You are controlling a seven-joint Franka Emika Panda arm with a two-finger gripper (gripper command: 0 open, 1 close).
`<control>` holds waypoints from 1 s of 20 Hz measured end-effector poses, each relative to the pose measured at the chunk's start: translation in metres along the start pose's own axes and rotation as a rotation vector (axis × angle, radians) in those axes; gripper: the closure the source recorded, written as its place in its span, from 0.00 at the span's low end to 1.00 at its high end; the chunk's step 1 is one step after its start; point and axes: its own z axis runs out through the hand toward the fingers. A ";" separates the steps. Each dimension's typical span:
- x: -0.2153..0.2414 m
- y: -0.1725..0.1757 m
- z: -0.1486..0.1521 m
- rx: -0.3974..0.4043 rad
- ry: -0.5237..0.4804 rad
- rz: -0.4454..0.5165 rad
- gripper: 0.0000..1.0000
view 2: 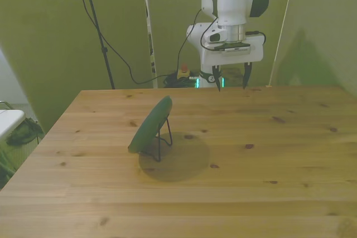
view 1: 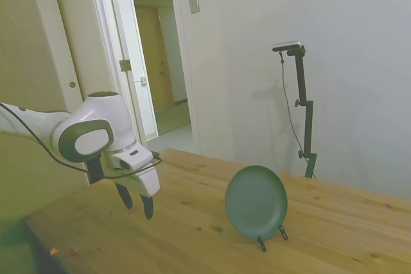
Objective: Unload the plate
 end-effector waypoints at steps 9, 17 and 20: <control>0.051 0.014 -0.055 0.041 0.152 0.120 0.00; 0.137 0.039 -0.119 0.077 0.300 0.264 0.00; 0.180 0.046 -0.120 0.080 0.304 0.314 0.00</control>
